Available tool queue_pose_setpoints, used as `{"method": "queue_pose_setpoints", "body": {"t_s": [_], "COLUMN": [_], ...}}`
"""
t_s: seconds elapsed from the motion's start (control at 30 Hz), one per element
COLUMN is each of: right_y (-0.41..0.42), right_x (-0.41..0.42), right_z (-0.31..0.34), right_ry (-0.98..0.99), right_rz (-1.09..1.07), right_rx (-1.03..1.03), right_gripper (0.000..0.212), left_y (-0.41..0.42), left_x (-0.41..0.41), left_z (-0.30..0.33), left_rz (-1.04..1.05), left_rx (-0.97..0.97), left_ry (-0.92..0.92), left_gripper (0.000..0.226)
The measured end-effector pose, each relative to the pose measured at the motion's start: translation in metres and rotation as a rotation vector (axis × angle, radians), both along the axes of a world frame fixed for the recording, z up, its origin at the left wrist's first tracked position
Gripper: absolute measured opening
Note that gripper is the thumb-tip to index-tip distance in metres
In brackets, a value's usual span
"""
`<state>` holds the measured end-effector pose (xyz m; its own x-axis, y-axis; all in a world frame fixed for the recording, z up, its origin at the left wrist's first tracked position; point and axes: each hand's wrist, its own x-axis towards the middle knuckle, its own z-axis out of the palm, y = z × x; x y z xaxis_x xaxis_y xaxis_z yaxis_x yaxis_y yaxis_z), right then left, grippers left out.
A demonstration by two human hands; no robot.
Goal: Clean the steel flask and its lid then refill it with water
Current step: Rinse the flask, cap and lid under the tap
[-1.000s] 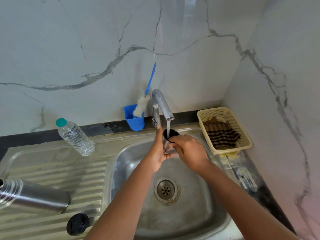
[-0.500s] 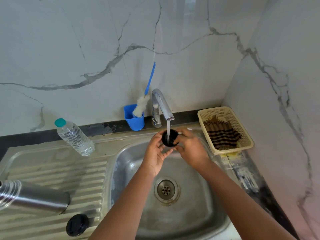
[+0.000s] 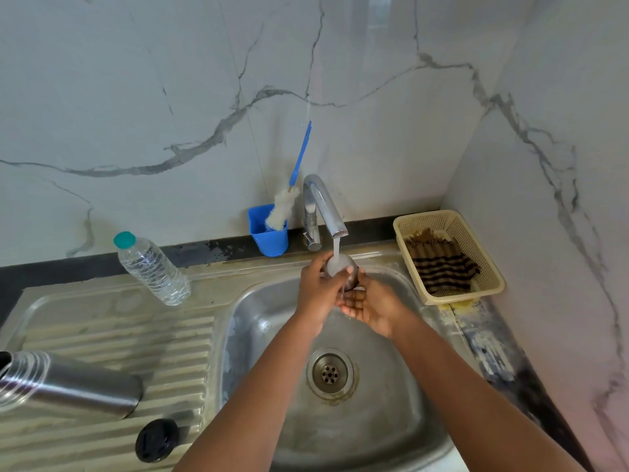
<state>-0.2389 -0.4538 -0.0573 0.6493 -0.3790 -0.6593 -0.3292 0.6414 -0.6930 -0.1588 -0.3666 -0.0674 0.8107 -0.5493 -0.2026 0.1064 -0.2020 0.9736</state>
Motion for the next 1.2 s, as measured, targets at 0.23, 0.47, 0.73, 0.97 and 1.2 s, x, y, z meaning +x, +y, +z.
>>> {"method": "queue_pose_setpoints", "body": {"t_s": [0.23,0.47,0.73,0.97,1.2], "right_y": [0.002,0.005,-0.012,-0.012,-0.009], "right_x": [-0.003,0.019,0.001,0.002,0.000], "right_z": [-0.008,0.000,0.012,0.025,0.008], "right_ry": [0.076,0.263,0.213,-0.012,-0.004], "right_rz": [-0.041,0.375,0.581,0.556,0.381], "right_rx": [0.034,-0.916,-1.317,-1.355,-1.412], "right_gripper": [0.055,0.024,0.024,0.020,0.017], "left_y": [-0.013,0.005,0.021,0.022,0.023], "left_x": [0.003,0.001,0.005,0.001,-0.003], "left_z": [-0.004,-0.005,-0.014,-0.010,-0.008], "left_rz": [-0.131,0.081,0.143,0.107,0.101], "left_rx": [0.330,-0.015,-0.068,-0.074,-0.107], "left_ry": [-0.358,0.333,0.541,0.515,0.535], "left_gripper": [0.040,0.024,0.057,0.052,0.048]}}
